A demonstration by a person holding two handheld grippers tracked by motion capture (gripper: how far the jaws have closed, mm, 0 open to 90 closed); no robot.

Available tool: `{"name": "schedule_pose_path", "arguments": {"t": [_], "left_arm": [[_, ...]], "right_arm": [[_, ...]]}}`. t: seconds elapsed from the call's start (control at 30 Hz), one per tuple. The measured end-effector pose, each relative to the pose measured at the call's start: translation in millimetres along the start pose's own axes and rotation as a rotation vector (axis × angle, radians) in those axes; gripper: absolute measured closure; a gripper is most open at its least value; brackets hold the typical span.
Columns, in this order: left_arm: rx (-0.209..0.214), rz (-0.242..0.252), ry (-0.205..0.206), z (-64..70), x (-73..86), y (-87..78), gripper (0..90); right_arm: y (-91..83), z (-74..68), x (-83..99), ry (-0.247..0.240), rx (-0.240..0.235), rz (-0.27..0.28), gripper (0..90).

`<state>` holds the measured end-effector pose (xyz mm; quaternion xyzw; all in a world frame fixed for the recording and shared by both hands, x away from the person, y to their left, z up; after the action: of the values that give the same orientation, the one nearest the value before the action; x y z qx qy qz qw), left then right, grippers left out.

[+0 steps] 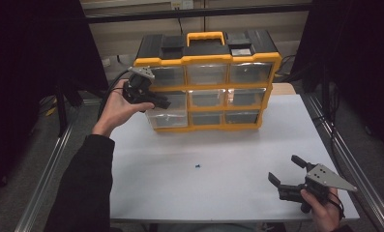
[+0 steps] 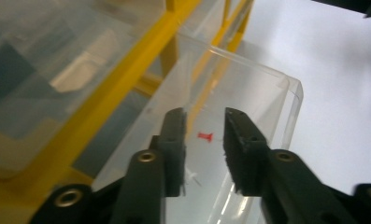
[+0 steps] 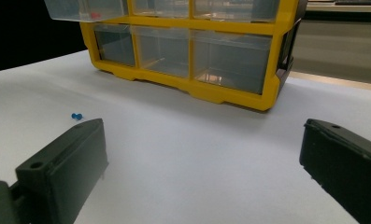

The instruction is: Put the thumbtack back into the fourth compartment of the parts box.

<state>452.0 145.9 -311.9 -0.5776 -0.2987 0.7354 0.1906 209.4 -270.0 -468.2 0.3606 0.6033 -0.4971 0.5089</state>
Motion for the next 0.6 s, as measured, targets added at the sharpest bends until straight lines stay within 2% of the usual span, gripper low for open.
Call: {"name": "schedule_pose_path", "arguments": {"t": [0.13,0.23,0.37,0.47,0.5,0.6], "left_arm": [[-0.022,0.042,0.01,5.6,-1.6,-5.9,60.6],[-0.016,0.089,0.016,9.9,-0.7,-8.8,52.9],[-0.023,0.115,0.005,12.1,2.0,-10.0,39.8],[-0.065,0.13,0.014,13.3,1.5,-12.5,28.0],[-0.069,0.145,0.005,14.7,1.3,-12.4,23.7],[-0.075,0.148,0.025,19.8,1.4,-13.1,14.1]], "right_arm": [[-0.1,0.6,0.0,0.0,0.0,0.0,0.5],[-0.2,0.2,0.0,0.001,0.0,0.0,0.5],[0.3,0.0,0.1,-0.002,0.0,0.0,0.5],[0.3,0.2,0.1,-0.001,-0.001,-0.002,0.5],[0.5,0.1,0.0,0.0,0.001,0.002,0.5],[0.5,0.1,0.0,0.0,0.002,0.001,0.6]]}}
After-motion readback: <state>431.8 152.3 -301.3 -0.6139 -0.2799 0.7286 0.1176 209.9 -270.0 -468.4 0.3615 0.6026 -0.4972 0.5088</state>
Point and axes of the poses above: each handheld gripper's, and its own axes: y roughly forward along the jaws, x roughly out of its underside, z roughly to its right, the point moved 3 cm from there along y, roughly forward along the jaws, and after that the axes turned 12 degrees about x, right-handed, at the moved point
